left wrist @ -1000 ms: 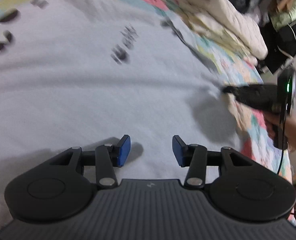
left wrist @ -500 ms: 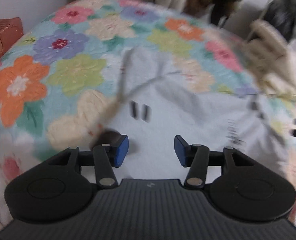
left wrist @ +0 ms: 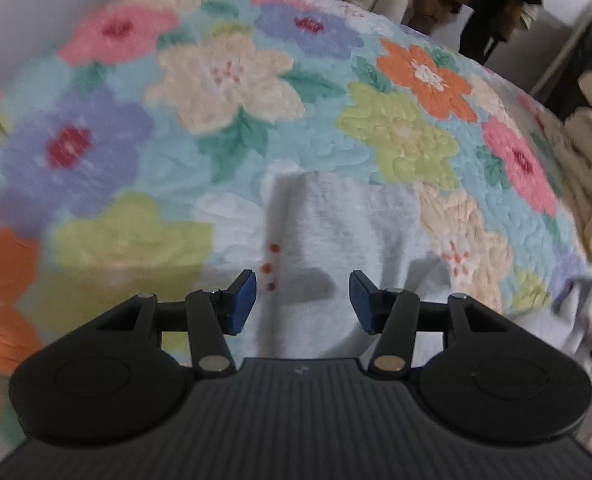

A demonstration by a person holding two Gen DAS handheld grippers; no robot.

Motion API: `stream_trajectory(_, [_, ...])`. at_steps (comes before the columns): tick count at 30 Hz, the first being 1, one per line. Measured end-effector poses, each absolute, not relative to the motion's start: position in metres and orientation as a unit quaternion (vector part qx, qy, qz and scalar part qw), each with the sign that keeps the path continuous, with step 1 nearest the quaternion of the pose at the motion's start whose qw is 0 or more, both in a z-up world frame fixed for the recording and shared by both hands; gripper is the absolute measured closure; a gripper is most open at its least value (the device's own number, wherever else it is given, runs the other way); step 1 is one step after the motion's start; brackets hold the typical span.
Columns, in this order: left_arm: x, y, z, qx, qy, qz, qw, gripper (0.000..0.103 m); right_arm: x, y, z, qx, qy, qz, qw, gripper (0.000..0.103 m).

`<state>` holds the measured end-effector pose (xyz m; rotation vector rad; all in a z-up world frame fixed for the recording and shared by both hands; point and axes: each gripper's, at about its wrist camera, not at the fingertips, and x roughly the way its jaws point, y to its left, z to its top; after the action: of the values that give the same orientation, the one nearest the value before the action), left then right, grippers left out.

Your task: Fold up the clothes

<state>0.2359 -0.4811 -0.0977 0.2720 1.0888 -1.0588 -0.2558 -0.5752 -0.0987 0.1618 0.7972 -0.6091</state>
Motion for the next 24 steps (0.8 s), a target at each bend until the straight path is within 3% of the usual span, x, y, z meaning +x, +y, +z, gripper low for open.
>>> stream_trajectory(5, [0.234, -0.487, -0.127, 0.087, 0.528, -0.487, 0.691, 0.025, -0.261, -0.589, -0.102, 0.105, 0.395, -0.285, 0.867, 0.045])
stream_trajectory(7, [0.231, -0.488, -0.129, 0.079, 0.523, -0.491, 0.693, 0.02, -0.264, -0.588, -0.103, 0.098, 0.406, -0.275, 0.866, 0.04])
stream_trajectory(9, [0.226, -0.493, -0.13, 0.102, 0.514, -0.486, 0.699, 0.029, -0.265, -0.588, -0.104, 0.09, 0.411, -0.271, 0.866, 0.038])
stream_trajectory(10, [0.22, -0.496, -0.13, 0.133, 0.505, -0.48, 0.705, 0.045, -0.265, -0.589, -0.105, 0.086, 0.413, -0.27, 0.866, 0.038])
stream_trajectory(12, [0.216, -0.499, -0.128, 0.151, 0.51, -0.472, 0.703, 0.062, -0.262, -0.591, -0.108, 0.081, 0.414, -0.279, 0.863, 0.035])
stream_trajectory(13, [0.216, -0.5, -0.127, 0.149, 0.518, -0.47, 0.699, 0.077, -0.259, -0.593, -0.11, 0.075, 0.417, -0.291, 0.858, 0.032])
stream_trajectory(14, [0.217, -0.501, -0.125, 0.148, 0.523, -0.467, 0.697, 0.092, -0.256, -0.594, -0.112, 0.068, 0.419, -0.306, 0.852, 0.021])
stream_trajectory(15, [0.217, -0.501, -0.123, 0.15, 0.524, -0.463, 0.699, 0.093, -0.253, -0.595, -0.117, 0.057, 0.424, -0.318, 0.846, 0.016])
stream_trajectory(20, [0.206, -0.499, -0.095, 0.178, 0.49, -0.469, 0.713, 0.099, -0.255, -0.605, -0.127, 0.057, 0.416, -0.332, 0.845, 0.018])
stream_trajectory(24, [0.232, -0.493, -0.041, 0.171, 0.434, -0.453, 0.76, 0.099, -0.275, -0.612, -0.119, 0.064, 0.375, -0.376, 0.845, 0.018])
